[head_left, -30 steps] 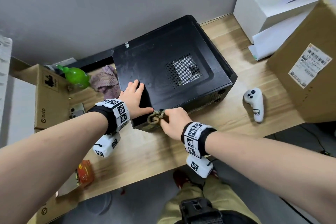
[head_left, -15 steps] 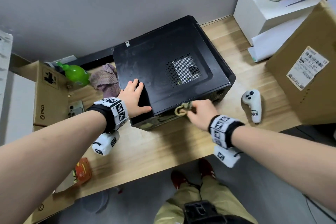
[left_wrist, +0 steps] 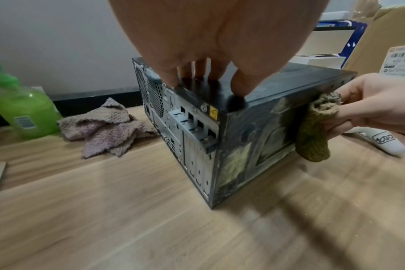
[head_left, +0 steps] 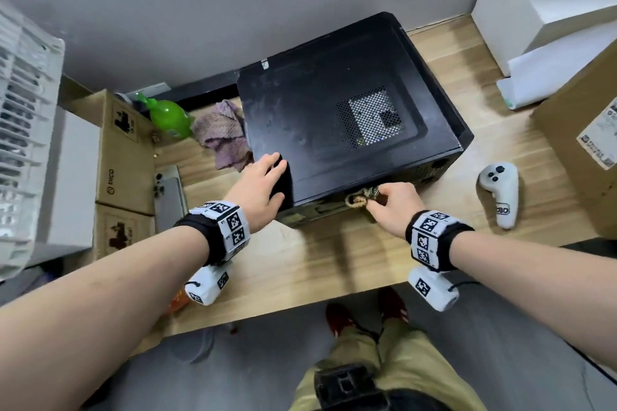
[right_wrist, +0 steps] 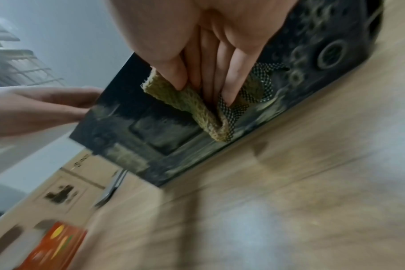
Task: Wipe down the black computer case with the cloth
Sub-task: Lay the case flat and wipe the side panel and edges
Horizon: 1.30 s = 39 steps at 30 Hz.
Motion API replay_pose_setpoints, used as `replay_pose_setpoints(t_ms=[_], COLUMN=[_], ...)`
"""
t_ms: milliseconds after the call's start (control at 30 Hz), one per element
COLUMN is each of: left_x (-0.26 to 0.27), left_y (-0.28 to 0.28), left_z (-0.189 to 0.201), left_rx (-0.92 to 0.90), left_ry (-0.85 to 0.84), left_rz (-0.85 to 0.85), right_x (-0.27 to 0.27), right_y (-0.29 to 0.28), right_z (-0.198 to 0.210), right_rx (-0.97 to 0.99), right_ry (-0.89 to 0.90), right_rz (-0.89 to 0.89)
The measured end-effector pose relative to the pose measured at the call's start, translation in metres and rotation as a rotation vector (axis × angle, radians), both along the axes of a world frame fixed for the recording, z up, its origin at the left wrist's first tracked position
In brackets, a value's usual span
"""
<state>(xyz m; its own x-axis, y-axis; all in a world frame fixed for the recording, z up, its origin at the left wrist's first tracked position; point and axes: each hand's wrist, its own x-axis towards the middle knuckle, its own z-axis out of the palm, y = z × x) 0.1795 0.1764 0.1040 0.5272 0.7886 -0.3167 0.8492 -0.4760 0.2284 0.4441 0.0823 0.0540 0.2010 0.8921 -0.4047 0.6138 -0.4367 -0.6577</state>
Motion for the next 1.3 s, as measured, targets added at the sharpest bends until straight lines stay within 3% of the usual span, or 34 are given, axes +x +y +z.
replay_pose_setpoints(t_ms=[133, 267, 433, 633, 800, 900, 1300], left_x=[-0.005, -0.004, -0.008, -0.011, -0.010, -0.009, -0.011], left_y=[0.004, 0.007, 0.008, 0.009, 0.007, 0.005, 0.003], left_z=[0.000, 0.007, 0.005, 0.012, 0.012, 0.013, 0.006], left_rx=[-0.094, -0.123, -0.127, -0.141, -0.131, -0.129, -0.113], left_ry=[-0.052, -0.049, -0.020, 0.018, 0.084, 0.095, 0.101], left_rz=[0.041, 0.035, -0.027, -0.069, -0.116, -0.120, -0.131], right_x=[-0.073, -0.123, -0.095, -0.053, -0.103, -0.132, -0.137], right_y=[0.010, 0.010, 0.009, 0.005, 0.009, 0.009, 0.010], right_z=[0.005, 0.002, -0.003, -0.012, -0.002, 0.000, -0.033], right_rx=[0.032, 0.003, 0.011, -0.001, 0.039, 0.025, -0.109], right_ry=[0.062, 0.147, 0.083, 0.039, 0.183, 0.254, 0.200], right_rz=[0.179, 0.155, 0.180, 0.031, 0.109, 0.050, -0.013])
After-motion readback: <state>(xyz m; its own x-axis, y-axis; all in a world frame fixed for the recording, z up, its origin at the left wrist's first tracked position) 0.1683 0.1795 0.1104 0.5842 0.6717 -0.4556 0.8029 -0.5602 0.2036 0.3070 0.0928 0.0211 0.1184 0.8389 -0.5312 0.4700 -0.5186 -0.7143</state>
